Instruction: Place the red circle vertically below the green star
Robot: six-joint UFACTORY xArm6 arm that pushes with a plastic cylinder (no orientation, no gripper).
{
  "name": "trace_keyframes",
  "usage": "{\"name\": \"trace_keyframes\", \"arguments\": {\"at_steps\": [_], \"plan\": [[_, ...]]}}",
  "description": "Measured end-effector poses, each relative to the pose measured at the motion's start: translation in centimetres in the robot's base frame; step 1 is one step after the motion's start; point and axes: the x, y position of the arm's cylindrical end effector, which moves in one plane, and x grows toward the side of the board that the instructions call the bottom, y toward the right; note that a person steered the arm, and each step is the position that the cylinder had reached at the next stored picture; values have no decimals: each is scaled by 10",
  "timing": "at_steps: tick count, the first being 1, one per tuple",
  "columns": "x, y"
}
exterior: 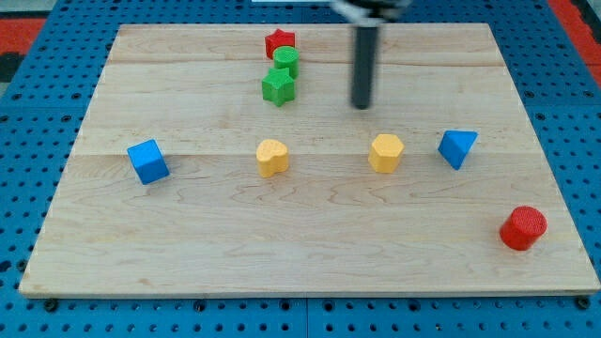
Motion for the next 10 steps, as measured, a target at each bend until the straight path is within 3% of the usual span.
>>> {"name": "trace_keyframes", "arguments": {"at_steps": [1, 2, 3, 4, 5, 7, 8, 9, 10], "plan": [[-4, 128], [10, 208], [52, 209], [173, 200], [223, 201], [216, 19], [184, -58], [185, -69], [191, -43]]}}
